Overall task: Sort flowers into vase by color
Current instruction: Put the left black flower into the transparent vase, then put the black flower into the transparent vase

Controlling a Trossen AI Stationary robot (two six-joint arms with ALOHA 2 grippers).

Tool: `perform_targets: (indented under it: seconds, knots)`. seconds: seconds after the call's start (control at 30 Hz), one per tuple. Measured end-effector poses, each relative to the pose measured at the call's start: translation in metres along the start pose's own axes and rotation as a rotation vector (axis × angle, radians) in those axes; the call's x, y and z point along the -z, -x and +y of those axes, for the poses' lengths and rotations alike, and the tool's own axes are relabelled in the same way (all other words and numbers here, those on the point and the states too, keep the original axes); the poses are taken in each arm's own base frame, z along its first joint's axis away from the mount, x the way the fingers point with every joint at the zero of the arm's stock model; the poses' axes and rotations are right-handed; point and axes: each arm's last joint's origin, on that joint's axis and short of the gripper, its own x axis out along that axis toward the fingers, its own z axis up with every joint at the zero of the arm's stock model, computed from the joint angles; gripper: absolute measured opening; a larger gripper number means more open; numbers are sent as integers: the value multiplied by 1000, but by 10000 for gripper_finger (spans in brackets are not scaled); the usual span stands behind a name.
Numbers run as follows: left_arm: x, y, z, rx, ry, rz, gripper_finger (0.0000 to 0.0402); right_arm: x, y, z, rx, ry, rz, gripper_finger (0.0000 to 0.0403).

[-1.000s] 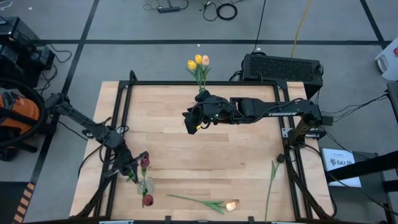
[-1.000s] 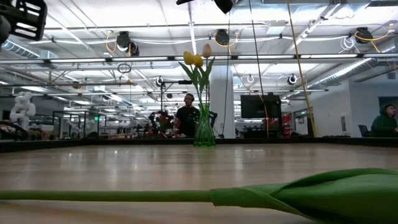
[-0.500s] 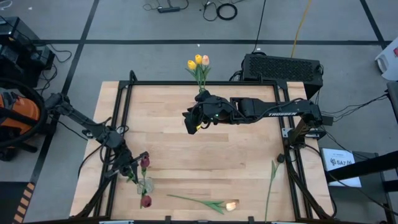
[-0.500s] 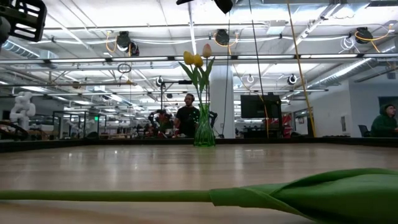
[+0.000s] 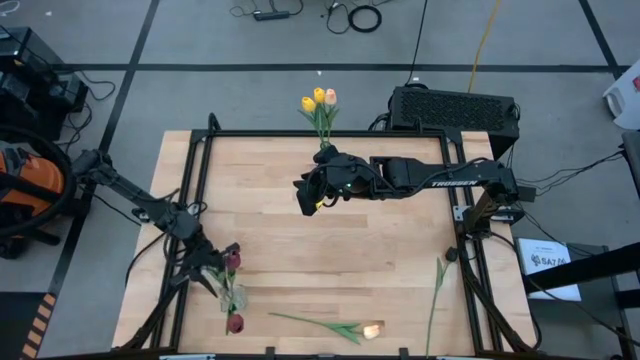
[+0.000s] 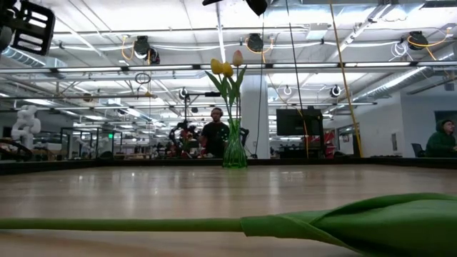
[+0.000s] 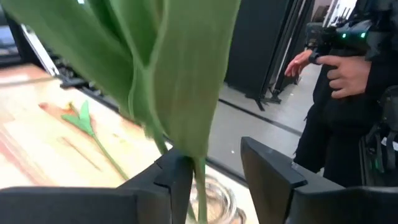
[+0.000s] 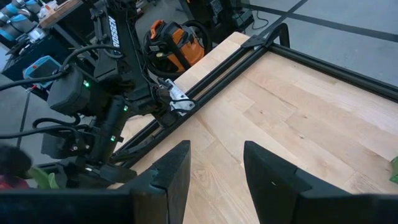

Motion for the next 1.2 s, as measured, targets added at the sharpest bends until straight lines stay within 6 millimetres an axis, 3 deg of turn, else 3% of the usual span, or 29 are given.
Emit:
perform_targets:
  seconds: [0.27, 0.53, 0.93, 1.2]
  knots:
    - [3, 0, 1, -22, -13, 30, 144, 0, 0, 0, 0, 0, 0, 141]
    - [0, 2, 3, -119, 5, 185, 144, 0, 0, 0, 0, 0, 0, 141]
    - [-25, 4, 1, -129, -1, 184, 144, 0, 0, 0, 0, 0, 0, 141]
    - [-43, 13, -4, -114, -4, 335, 144, 0, 0, 0, 1, 0, 0, 141]
